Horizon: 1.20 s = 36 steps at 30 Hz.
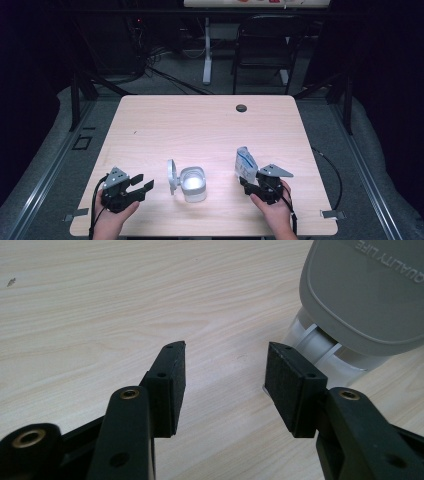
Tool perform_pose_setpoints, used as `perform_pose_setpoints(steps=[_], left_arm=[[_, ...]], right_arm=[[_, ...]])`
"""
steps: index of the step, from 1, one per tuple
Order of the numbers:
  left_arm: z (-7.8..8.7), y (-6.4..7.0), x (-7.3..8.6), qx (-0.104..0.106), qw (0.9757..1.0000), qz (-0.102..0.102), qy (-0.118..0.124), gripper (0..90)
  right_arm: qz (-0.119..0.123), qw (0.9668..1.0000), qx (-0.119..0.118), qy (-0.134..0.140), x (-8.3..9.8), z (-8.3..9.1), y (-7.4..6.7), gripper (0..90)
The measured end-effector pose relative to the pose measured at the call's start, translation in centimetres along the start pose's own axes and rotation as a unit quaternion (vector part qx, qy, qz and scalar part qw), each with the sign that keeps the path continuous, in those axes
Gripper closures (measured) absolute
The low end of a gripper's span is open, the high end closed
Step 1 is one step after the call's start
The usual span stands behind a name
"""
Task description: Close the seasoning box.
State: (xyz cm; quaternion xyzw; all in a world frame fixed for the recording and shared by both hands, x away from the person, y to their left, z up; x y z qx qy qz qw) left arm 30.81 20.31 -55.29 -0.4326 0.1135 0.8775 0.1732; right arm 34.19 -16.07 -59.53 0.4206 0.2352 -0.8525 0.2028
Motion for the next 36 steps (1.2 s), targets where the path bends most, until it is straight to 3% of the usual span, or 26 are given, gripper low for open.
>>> perform_pose_setpoints(steps=[21, 24, 36], left_arm=[[0.2, -0.1, -0.2, 0.001, 1.0000, 0.001, 0.007, 53.5], [0.3, -0.1, -0.2, 0.004, 1.0000, -0.002, 0.002, 56.0], [1.0, 1.2, -1.1, 0.014, 0.9992, -0.024, 0.028, 77.3]], right_arm=[[0.002, 0.9999, -0.013, -0.003, 0.0, 2.2, 0.1, 41.1], [0.001, 0.9999, -0.014, -0.004, 0.0, 2.5, 0.1, 41.1], [-0.012, 0.9997, -0.020, -0.009, 1.1, 4.0, 0.7, 41.2]])
Point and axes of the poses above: each handheld gripper's, and its own axes: z roughly backward along the jaws, x roughly out of its underside, y roughly to its right, the point moved 7 cm from there along -z, roughly forward along the jaws, and after that the axes turned 9 degrees about -x, right-handed, at the moved point
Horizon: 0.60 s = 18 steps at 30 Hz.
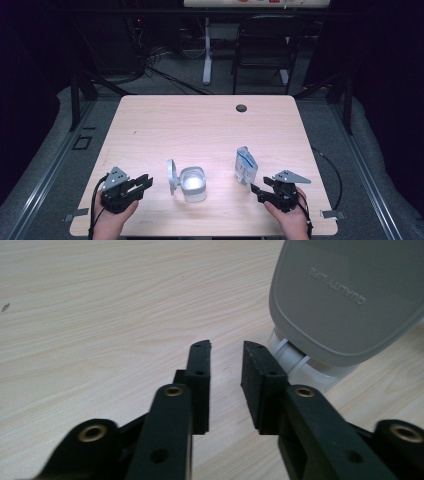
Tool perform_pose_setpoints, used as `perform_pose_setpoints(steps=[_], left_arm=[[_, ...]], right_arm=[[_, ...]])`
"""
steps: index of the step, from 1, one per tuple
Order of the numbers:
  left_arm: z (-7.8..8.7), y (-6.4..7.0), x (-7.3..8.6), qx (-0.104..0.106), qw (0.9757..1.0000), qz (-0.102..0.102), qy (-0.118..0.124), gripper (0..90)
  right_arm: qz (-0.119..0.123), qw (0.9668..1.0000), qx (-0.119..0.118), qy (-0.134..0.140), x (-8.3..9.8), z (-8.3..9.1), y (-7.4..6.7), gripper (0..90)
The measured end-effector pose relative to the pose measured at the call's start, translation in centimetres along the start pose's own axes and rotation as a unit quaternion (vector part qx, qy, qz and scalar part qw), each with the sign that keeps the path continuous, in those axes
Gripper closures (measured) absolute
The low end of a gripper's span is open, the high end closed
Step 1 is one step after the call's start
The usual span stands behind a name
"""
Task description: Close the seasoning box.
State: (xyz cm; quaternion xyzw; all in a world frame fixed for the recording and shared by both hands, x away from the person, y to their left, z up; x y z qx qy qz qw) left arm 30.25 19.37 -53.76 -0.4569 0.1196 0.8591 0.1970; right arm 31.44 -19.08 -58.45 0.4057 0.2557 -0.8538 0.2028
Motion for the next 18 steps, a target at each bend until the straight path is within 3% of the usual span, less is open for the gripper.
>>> perform_pose_setpoints(steps=[8, 18], left_arm=[[0.2, 1.4, -1.0, 0.021, 0.9996, -0.019, 0.003, 90.0], [-0.5, 3.4, -1.9, 0.039, 0.9984, -0.041, 0.002, 90.0]], right_arm=[[-0.005, 1.0000, -0.004, 0.002, 0.5, -0.2, -0.2, 41.4], [0.002, 1.0000, -0.001, -0.001, 0.9, -0.6, -0.2, 41.5]])
Point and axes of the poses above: each handheld gripper's, and its own axes: z roughly backward along the jaws, x roughly out of its underside, y roughly to its right, the point moved 7 cm from there along -z, roughly forward along the jaws, and after that the axes turned 9 degrees about -x, right-handed, at the moved point
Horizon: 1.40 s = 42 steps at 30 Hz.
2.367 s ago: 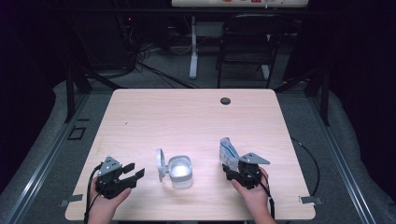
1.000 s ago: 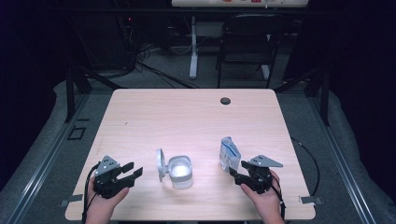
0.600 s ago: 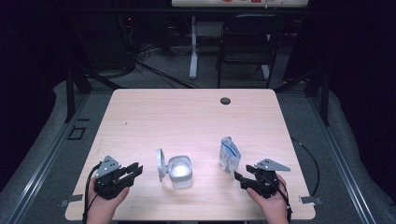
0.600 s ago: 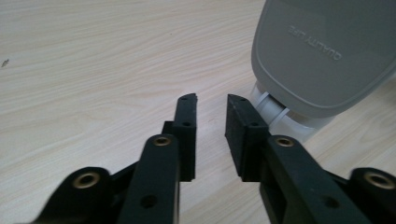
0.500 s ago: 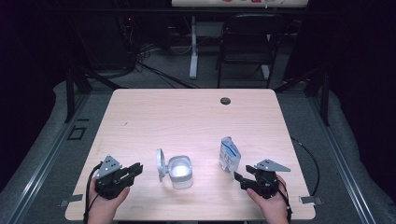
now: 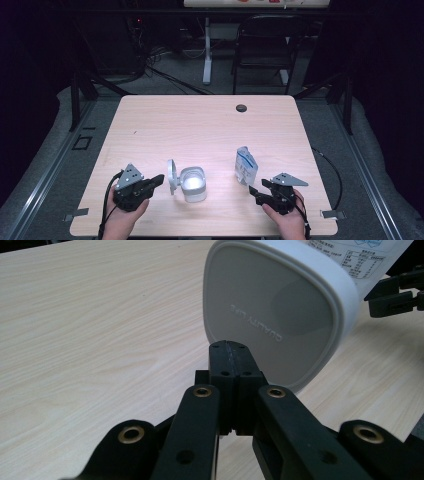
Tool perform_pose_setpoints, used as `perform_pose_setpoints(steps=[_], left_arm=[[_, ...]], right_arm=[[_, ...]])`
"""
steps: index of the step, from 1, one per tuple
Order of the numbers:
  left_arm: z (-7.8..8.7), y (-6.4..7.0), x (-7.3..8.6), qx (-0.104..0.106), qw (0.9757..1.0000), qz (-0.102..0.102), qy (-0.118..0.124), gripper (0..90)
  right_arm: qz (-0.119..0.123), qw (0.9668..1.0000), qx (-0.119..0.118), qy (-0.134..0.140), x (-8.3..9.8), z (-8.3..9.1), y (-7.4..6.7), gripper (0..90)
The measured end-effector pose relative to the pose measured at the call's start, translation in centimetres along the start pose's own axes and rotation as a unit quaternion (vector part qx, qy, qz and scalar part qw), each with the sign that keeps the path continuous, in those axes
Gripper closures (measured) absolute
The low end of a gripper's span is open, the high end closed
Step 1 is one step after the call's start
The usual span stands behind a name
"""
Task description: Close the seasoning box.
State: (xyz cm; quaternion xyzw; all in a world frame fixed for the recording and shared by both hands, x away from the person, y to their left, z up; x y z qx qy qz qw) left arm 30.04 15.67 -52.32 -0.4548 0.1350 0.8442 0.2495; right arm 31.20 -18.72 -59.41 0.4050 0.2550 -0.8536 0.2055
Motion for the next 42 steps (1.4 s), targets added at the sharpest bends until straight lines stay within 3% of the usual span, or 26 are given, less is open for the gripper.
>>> perform_pose_setpoints(steps=[11, 26, 35, 42], left_arm=[[-0.7, 1.0, -0.4, 0.011, 0.9999, -0.003, 0.003, 90.0], [-1.6, 2.9, -0.9, 0.031, 0.9993, -0.022, -0.001, 90.0], [-1.2, 1.8, -0.3, 0.012, 0.9998, -0.018, -0.003, 84.7], [-0.7, -0.7, 1.2, -0.014, 0.9998, 0.005, -0.009, 67.5]], right_arm=[[-0.006, 1.0000, -0.001, 0.004, 0.1, -0.1, 0.2, 41.6], [-0.011, 0.9999, 0.000, 0.005, 0.3, -0.1, 0.5, 41.7], [-0.011, 0.9999, 0.003, 0.003, 0.3, -0.2, 0.5, 41.9], [-0.010, 0.9999, 0.001, 0.005, 0.3, -0.2, 0.5, 42.0]])
Point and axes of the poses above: each handheld gripper's, and its own axes: z roughly backward along the jaws, x roughly out of its underside, y roughly to its right, the point moved 7 cm from there along -z, roughly forward along the jaws, and after that the axes turned 9 degrees about -x, right-handed, at the moved point
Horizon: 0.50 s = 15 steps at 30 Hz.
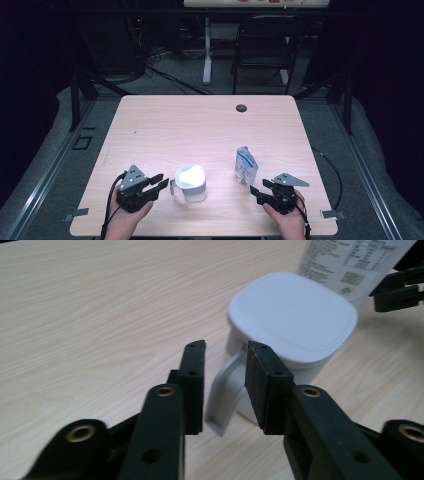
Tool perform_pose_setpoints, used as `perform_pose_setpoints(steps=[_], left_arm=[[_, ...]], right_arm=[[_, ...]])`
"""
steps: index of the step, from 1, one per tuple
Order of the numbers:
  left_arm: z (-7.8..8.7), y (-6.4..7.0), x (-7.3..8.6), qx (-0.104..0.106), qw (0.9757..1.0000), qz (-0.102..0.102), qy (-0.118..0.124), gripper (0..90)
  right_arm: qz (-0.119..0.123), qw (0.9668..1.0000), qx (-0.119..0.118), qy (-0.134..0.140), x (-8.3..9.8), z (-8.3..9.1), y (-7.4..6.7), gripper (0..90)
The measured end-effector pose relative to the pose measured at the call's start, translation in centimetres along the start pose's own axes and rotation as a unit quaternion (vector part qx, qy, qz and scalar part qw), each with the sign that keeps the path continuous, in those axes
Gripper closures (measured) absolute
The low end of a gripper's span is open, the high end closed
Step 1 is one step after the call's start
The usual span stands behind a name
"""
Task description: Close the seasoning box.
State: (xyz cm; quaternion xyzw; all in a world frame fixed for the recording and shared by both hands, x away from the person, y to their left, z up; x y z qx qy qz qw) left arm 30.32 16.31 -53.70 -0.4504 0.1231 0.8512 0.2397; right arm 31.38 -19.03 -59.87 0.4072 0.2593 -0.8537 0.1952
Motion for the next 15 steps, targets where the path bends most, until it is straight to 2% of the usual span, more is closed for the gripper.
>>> perform_pose_setpoints(steps=[4, 7, 11, 15], left_arm=[[-0.1, -1.5, 1.1, -0.021, 0.9997, 0.014, 0.002, 59.6], [-0.4, -2.4, 2.1, -0.039, 0.9991, 0.016, -0.001, 54.7], [-0.9, -3.3, 3.3, -0.048, 0.9984, 0.027, -0.011, 52.1], [-1.4, -4.0, 4.3, -0.053, 0.9978, 0.029, -0.025, 50.0]], right_arm=[[0.001, 1.0000, 0.003, -0.003, 0.1, 0.0, 0.1, 42.1], [0.001, 1.0000, 0.003, -0.001, 0.1, -0.1, 0.1, 42.1], [0.006, 0.9999, 0.008, -0.003, 0.1, -0.1, 0.2, 42.0], [0.007, 0.9999, 0.010, -0.001, 0.1, -0.1, 0.3, 42.0]])
Point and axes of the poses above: each handheld gripper's, and its own axes: z roughly backward along the jaws, x roughly out of its underside, y roughly to its right, the point moved 7 cm from there along -z, roughly forward along the jaws, and after that the axes turned 9 degrees about -x, right-handed, at the moved point
